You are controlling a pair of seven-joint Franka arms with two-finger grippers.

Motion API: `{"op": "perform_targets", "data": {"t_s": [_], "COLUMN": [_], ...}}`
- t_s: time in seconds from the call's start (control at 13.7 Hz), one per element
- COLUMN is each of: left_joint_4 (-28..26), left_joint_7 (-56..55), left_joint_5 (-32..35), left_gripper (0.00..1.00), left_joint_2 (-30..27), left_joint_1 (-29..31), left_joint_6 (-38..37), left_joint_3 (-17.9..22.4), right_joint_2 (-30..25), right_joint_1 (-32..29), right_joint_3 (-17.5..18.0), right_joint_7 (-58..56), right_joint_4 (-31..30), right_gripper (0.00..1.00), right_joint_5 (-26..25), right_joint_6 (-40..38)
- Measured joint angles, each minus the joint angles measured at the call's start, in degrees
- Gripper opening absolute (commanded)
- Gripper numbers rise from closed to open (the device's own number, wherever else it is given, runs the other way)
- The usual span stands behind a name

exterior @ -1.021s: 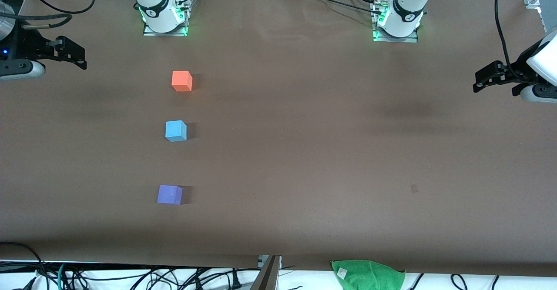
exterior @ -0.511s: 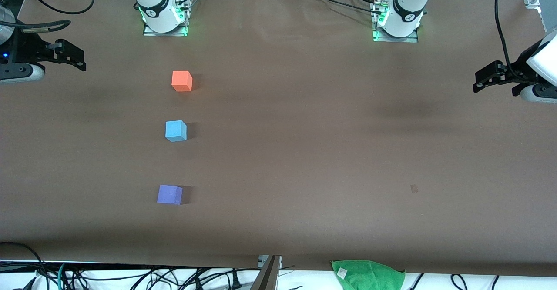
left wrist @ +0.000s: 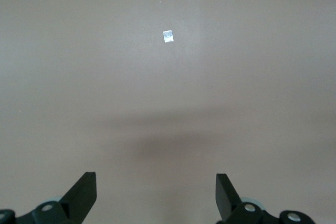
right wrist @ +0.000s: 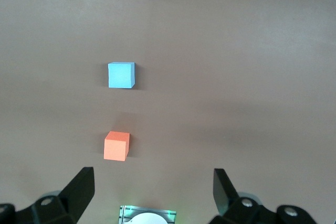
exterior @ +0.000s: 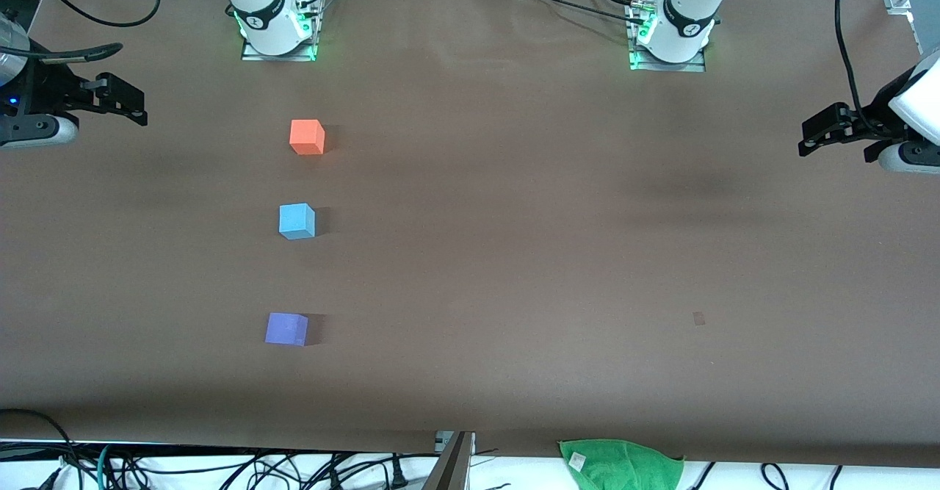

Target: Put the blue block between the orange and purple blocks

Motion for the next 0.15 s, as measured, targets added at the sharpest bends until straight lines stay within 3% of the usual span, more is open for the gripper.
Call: {"op": "perform_targets", "data": {"t_s": [0.15], "left_joint_4": [0.0], "left_joint_7": [0.0], "left_joint_5": [0.0], "left_gripper": [1.00], "left_joint_2": [0.0], "left_joint_1": [0.0], "left_joint_6": [0.0], "left_joint_3": [0.0], "right_joint_2": [0.0], "right_joint_1": [0.0], "right_joint_3": [0.0], "right_joint_7": [0.0], "right_joint_4": [0.0], "right_gripper": [1.00], "right_joint_5": [0.0], "right_joint_6": [0.0]}}
